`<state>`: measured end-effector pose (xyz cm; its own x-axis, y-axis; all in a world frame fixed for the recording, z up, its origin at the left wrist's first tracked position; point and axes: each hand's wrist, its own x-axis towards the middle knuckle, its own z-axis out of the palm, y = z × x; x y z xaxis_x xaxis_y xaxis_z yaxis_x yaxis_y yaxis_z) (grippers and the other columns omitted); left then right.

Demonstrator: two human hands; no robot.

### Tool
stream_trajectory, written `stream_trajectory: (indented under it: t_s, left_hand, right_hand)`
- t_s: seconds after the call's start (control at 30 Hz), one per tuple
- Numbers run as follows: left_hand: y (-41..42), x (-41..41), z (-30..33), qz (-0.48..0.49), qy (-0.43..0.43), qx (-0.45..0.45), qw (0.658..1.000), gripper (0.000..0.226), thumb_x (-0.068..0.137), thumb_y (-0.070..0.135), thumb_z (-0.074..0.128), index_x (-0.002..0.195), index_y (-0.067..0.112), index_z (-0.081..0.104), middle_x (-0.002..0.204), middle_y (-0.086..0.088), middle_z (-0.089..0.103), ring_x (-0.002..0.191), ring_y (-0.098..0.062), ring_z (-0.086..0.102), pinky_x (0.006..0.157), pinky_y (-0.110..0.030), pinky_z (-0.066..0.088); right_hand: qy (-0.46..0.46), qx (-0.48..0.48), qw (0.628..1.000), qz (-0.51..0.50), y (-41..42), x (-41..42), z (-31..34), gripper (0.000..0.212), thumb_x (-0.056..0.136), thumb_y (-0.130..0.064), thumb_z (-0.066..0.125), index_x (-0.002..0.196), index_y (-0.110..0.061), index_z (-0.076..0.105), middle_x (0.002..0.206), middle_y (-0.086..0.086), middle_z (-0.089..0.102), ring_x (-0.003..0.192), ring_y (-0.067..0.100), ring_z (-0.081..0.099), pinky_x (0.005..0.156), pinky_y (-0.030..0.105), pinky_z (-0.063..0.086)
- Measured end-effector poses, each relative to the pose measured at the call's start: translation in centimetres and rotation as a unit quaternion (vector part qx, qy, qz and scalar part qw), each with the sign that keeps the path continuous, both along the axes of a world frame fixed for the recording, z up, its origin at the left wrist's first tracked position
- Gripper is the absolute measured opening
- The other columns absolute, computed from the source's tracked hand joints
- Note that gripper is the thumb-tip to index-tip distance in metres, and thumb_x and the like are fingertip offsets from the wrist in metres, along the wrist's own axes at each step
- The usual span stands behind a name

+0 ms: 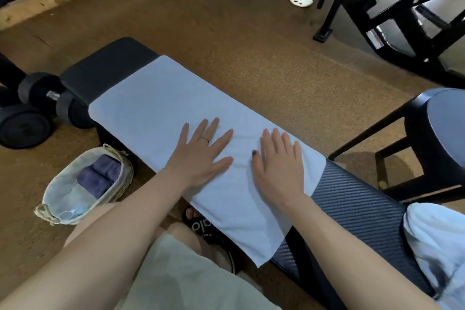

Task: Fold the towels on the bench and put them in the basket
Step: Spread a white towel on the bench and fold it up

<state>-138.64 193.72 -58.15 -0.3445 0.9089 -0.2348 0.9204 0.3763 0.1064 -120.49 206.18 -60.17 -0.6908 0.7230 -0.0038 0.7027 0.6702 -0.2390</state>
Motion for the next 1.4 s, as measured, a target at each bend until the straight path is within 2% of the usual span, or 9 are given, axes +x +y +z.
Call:
stream_trajectory:
  t_s: [0.17, 0.33, 0.43, 0.67, 0.83, 1.03, 1.23, 1.33, 1.4]
  left_hand:
    - [2.4, 2.5, -1.9, -0.017, -0.013, 0.008, 1.000, 0.065, 0.098, 0.069, 0.011, 0.155, 0.050, -0.014, 0.167, 0.008, -0.021, 0.154, -0.019, -0.021, 0.122, -0.055, -0.009]
    - [2.5, 2.1, -2.0, -0.015, -0.014, -0.023, 1.000, 0.078, 0.089, 0.082, 0.017, 0.153, 0.053, -0.019, 0.165, 0.005, -0.028, 0.151, -0.023, -0.028, 0.120, -0.058, -0.013]
    - [3.5, 3.0, -1.3, -0.014, -0.007, -0.039, 0.999, 0.090, 0.085, 0.085, 0.024, 0.154, 0.047, -0.020, 0.164, -0.002, -0.030, 0.152, -0.028, -0.027, 0.119, -0.061, -0.013]
    - [1.0, 6.4, -2.2, -0.118, 0.001, -0.027, 0.993, 0.102, 0.079, 0.093, 0.022, 0.155, 0.041, -0.024, 0.162, 0.004, -0.035, 0.150, -0.023, -0.032, 0.118, -0.062, -0.013]
    - [0.7, 8.4, -0.8, -0.169, 0.016, -0.011, 0.985, 0.107, 0.083, 0.088, 0.023, 0.159, 0.026, -0.019, 0.164, -0.007, -0.030, 0.151, -0.027, -0.028, 0.119, -0.062, -0.010]
    - [-3.1, 13.6, -2.7, -0.268, 0.040, -0.015, 0.962, 0.116, 0.080, 0.087, 0.036, 0.161, 0.017, -0.008, 0.166, -0.013, -0.021, 0.153, -0.034, -0.019, 0.121, -0.062, -0.005]
    - [-3.9, 15.0, -2.3, -0.313, 0.084, -0.024, 0.946, 0.108, 0.088, 0.078, 0.039, 0.161, 0.011, -0.006, 0.168, -0.012, -0.015, 0.156, -0.031, -0.008, 0.122, -0.060, 0.001]
    - [-3.8, 13.7, -1.3, -0.239, 0.006, -0.022, 0.971, 0.094, 0.095, 0.072, 0.035, 0.162, 0.016, 0.001, 0.169, -0.011, -0.012, 0.156, -0.028, -0.008, 0.123, -0.055, -0.004]
    - [-3.6, 12.4, -0.4, -0.210, 0.012, -0.014, 0.977, 0.086, 0.094, 0.069, 0.041, 0.154, 0.009, 0.024, 0.165, -0.020, 0.012, 0.152, -0.035, 0.013, 0.122, -0.052, 0.012]
  right_hand:
    - [-0.025, -0.002, 1.000, 0.013, 2.3, -0.5, -1.1, 0.057, 0.105, -0.045, 0.016, 0.158, -0.026, 0.025, 0.164, 0.007, 0.024, 0.151, 0.029, 0.019, 0.123, 0.048, 0.014]
    - [-0.049, -0.015, 0.997, -0.058, 5.9, 1.9, -0.4, 0.055, 0.104, -0.049, 0.023, 0.147, -0.020, 0.041, 0.121, 0.012, 0.061, 0.111, 0.034, 0.055, 0.096, 0.044, 0.039]
    - [-0.036, -0.014, 0.998, -0.055, 6.6, 0.0, 0.4, 0.050, 0.104, -0.049, 0.024, 0.135, -0.019, 0.048, 0.121, 0.015, 0.062, 0.110, 0.036, 0.057, 0.095, 0.044, 0.038]
    - [-0.053, -0.035, 0.998, -0.011, 7.0, 1.0, -0.7, 0.055, 0.105, -0.048, 0.017, 0.156, -0.031, 0.024, 0.130, 0.015, 0.058, 0.118, 0.037, 0.053, 0.104, 0.047, 0.034]
    - [-0.031, 0.052, 0.998, -0.001, 6.3, 2.6, -0.4, 0.060, 0.103, -0.047, 0.018, 0.156, -0.022, 0.030, 0.140, 0.012, 0.054, 0.130, 0.034, 0.046, 0.112, 0.052, 0.031]
    - [-0.065, -0.020, 0.998, 0.018, 5.1, 4.8, -1.5, 0.064, 0.101, -0.052, 0.006, 0.160, -0.031, 0.016, 0.167, 0.009, 0.015, 0.153, 0.030, 0.013, 0.124, 0.046, 0.009]
    - [-0.087, -0.022, 0.996, 0.014, 4.8, 4.5, -0.9, 0.066, 0.099, -0.055, 0.001, 0.161, -0.031, 0.008, 0.168, 0.011, 0.007, 0.154, 0.032, 0.006, 0.124, 0.049, 0.004]
    - [-0.039, 0.013, 0.999, 0.010, 4.4, 4.2, 0.4, 0.061, 0.103, -0.046, 0.015, 0.160, -0.023, 0.018, 0.163, 0.016, 0.022, 0.151, 0.034, 0.017, 0.123, 0.049, 0.009]
    - [0.033, 0.059, 0.997, 0.046, 3.5, 4.3, 1.1, 0.060, 0.101, -0.040, 0.024, 0.151, -0.011, 0.038, 0.147, 0.019, 0.045, 0.136, 0.037, 0.040, 0.115, 0.050, 0.028]
